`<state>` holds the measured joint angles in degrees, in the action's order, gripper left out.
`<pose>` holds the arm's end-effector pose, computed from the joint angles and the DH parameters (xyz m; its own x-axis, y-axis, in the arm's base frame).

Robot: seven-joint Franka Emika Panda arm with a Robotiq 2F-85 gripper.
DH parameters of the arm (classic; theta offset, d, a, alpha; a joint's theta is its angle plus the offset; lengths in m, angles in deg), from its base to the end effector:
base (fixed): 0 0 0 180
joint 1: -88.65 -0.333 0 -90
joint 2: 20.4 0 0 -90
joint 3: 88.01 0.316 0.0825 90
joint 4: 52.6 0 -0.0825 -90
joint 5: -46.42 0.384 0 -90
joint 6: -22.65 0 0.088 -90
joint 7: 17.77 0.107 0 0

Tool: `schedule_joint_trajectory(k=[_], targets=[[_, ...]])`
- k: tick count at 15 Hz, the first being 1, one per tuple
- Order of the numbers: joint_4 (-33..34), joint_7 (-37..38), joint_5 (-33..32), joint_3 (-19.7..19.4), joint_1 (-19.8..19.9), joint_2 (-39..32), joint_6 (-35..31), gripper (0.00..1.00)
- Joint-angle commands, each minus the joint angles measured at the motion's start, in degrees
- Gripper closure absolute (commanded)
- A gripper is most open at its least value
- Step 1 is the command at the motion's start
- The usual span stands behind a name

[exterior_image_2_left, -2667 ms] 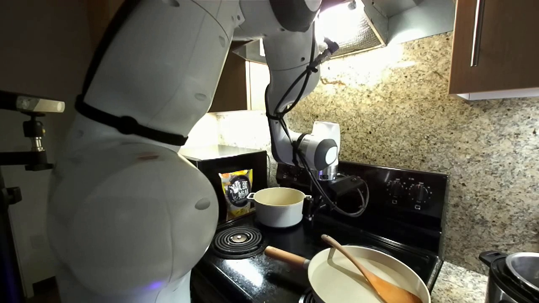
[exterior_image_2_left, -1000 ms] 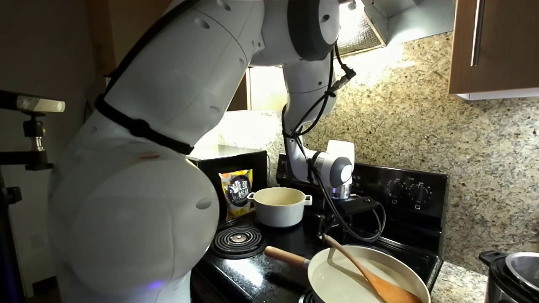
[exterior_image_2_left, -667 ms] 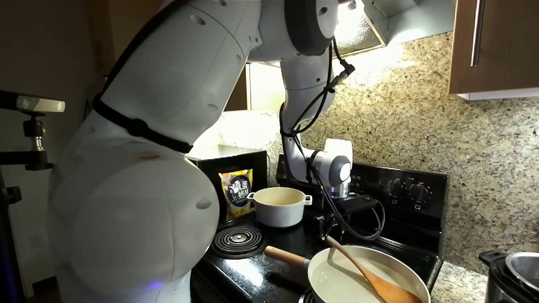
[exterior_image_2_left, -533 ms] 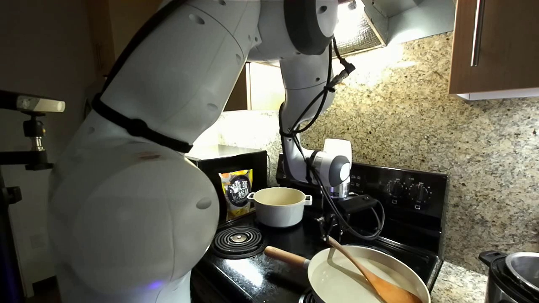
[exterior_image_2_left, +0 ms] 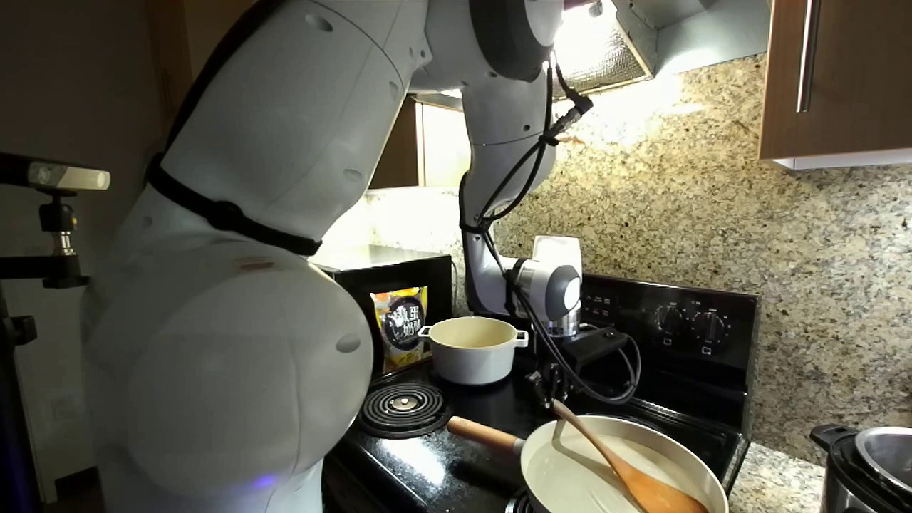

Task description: Stir the pan with the wooden spoon

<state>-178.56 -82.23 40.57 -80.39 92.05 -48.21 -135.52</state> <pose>0.5587 0.0472 0.1686 0.2902 0.9556 0.0508 0.9536 -0.2932 0.0687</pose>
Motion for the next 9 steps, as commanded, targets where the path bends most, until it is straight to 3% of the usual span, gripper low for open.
schedule_joint_trajectory(k=[1,5,9], targets=[[-5.82,3.65,-3.43,-1.06,-1.89,4.8,-4.32,0.88],[-9.37,8.94,-7.8,-3.06,-4.45,8.69,-6.96,0.88],[-10.23,6.56,-9.12,-1.16,-3.16,10.38,-10.3,0.88]])
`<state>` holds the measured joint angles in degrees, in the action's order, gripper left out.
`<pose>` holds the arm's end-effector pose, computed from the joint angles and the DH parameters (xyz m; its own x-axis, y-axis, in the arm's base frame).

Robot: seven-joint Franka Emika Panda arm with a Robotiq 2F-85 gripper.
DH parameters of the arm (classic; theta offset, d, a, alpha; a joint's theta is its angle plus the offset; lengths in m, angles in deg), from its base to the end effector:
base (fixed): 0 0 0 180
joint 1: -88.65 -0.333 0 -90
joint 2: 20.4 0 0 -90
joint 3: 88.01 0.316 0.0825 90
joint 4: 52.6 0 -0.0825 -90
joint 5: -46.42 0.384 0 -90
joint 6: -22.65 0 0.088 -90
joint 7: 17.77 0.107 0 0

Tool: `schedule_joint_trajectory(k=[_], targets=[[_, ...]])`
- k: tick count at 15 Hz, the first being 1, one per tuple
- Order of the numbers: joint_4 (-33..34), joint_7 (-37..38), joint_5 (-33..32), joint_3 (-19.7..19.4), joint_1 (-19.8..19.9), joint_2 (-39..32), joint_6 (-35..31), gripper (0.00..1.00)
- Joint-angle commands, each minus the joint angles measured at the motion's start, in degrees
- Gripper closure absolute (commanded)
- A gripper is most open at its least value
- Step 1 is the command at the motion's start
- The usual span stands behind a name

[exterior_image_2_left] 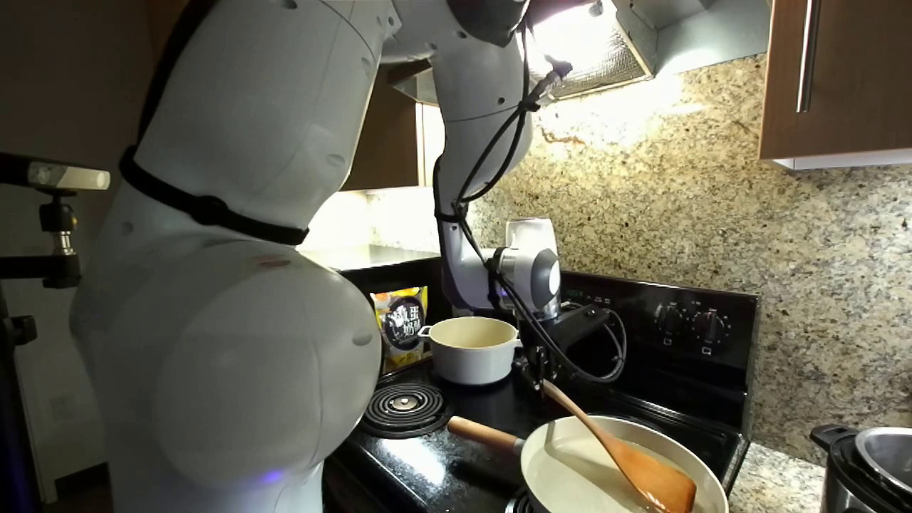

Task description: Stir the pan with the wooden spoon

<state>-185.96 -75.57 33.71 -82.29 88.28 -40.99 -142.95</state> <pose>0.5334 0.0710 0.2048 0.2480 0.9673 0.0538 0.9457 -0.2537 0.2030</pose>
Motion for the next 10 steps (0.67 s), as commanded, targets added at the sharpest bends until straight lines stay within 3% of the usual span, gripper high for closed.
schedule_joint_trajectory(k=[1,4,6,8,10], targets=[[-2.32,-1.55,-2.84,1.71,0.6,3.23,-2.68,0.88],[-0.96,-4.86,-3.33,4.71,1.41,2.21,-2.95,0.88],[-0.16,-10.33,0.65,9.79,5.05,0.17,-4.66,0.88],[0.25,-15.97,6.06,16.52,10.87,-2.26,-6.81,0.88],[0.59,-22.66,11.21,25.49,19.13,-5.58,-8.52,0.88]])
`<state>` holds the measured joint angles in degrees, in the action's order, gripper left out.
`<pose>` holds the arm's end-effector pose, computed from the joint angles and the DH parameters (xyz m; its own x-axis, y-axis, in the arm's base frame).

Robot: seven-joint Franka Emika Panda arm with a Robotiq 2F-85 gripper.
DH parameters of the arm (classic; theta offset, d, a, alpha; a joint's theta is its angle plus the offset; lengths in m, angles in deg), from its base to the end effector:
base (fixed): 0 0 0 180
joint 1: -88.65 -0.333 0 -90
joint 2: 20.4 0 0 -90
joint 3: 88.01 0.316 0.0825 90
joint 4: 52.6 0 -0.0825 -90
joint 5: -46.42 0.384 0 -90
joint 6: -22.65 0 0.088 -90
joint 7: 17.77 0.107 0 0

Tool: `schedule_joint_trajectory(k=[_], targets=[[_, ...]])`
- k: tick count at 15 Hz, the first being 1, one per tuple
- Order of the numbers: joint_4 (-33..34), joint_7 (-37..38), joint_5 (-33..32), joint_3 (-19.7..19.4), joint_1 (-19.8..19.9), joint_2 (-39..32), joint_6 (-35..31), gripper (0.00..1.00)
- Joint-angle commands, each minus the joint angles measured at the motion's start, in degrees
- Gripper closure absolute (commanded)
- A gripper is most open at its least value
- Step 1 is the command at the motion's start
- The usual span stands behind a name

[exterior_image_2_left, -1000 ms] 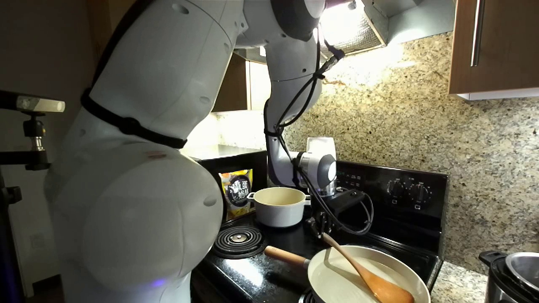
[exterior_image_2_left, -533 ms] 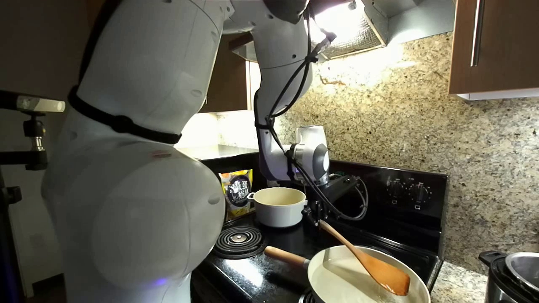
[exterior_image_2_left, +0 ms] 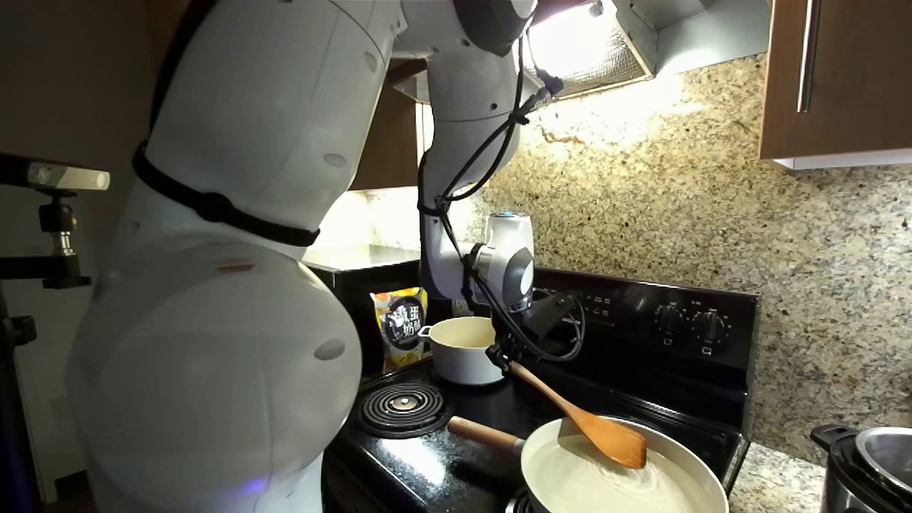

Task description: Stir the pan with the wooden spoon

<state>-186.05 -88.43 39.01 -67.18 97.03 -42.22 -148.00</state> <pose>0.5303 0.1289 0.2160 0.0165 0.9854 0.1694 0.9648 -0.0602 0.2562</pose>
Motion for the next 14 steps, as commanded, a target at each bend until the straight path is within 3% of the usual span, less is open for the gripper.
schedule_joint_trajectory(k=[1,3,8,11,14], targets=[[0.82,-12.72,7.68,15.05,14.95,-6.52,-3.72,0.88],[0.2,-16.2,8.82,21.16,21.71,-9.63,-3.79,0.88],[-6.1,-14.13,6.51,29.88,34.32,-12.81,-10.15,0.88],[-11.67,-10.13,1.43,33.0,40.24,-13.63,-18.44,0.88],[-16.12,-4.35,-6.75,33.0,44.02,-14.44,-25.07,0.88]])
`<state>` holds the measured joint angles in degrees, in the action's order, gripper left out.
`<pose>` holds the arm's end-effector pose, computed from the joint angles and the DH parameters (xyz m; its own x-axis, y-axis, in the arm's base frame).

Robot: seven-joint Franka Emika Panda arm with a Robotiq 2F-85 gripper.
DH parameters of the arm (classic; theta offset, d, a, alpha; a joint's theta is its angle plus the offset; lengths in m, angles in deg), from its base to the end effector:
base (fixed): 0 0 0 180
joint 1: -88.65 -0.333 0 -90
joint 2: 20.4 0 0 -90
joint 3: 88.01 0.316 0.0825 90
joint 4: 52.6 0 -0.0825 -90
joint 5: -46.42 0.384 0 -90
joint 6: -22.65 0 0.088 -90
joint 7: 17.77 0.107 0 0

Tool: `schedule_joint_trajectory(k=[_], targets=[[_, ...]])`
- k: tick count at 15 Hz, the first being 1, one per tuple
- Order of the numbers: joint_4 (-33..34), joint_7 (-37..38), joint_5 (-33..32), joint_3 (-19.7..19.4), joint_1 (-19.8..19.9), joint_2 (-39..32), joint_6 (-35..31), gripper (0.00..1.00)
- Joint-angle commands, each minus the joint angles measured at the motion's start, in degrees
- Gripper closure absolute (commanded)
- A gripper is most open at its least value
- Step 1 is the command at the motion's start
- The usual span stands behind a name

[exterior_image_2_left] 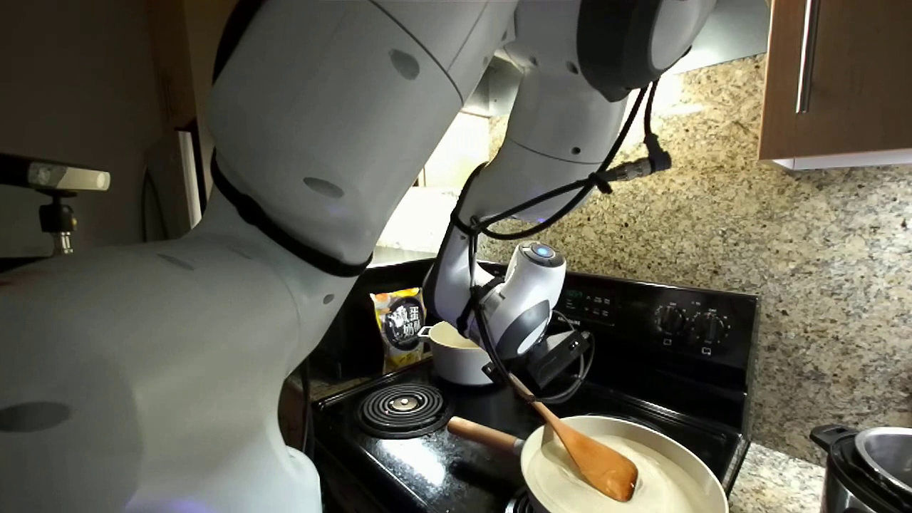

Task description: Stir the pan with the wooden spoon

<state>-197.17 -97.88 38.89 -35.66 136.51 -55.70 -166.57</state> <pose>0.4837 0.0789 0.1889 0.0514 0.8712 0.4882 0.9273 -0.2232 0.3007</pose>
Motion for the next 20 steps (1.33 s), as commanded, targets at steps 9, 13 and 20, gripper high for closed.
schedule_joint_trajectory(k=[9,13,20], targets=[[-8.79,13.11,-14.06,2.11,14.94,0.69,-8.89,0.88],[-3.02,16.81,-21.51,-1.55,13.3,0.49,-4.05,0.88],[11.98,6.65,-20.77,1.74,10.05,-3.07,15.79,0.88]])
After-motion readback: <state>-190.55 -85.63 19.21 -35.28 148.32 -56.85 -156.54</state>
